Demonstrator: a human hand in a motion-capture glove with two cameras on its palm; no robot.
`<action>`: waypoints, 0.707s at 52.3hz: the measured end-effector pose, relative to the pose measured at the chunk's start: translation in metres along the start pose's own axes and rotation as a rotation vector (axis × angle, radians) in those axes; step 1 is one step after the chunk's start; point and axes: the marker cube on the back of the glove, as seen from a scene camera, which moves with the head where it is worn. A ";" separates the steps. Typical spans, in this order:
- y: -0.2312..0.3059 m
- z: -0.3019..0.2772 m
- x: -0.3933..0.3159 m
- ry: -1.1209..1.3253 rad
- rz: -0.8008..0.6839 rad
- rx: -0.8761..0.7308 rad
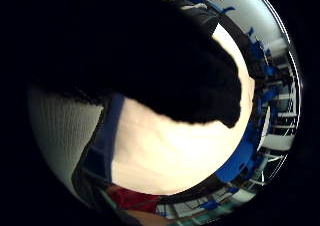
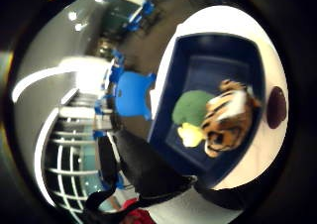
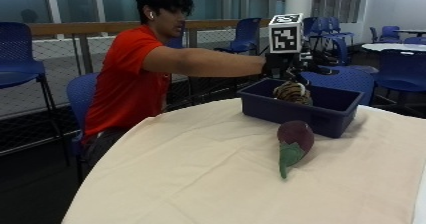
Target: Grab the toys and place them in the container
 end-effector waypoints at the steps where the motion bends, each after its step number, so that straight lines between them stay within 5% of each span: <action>1: -0.001 -0.001 0.008 0.012 0.016 0.008; 17: 0.004 0.017 0.141 0.198 0.257 -0.053; 37: 0.002 0.071 0.174 0.249 0.295 -0.240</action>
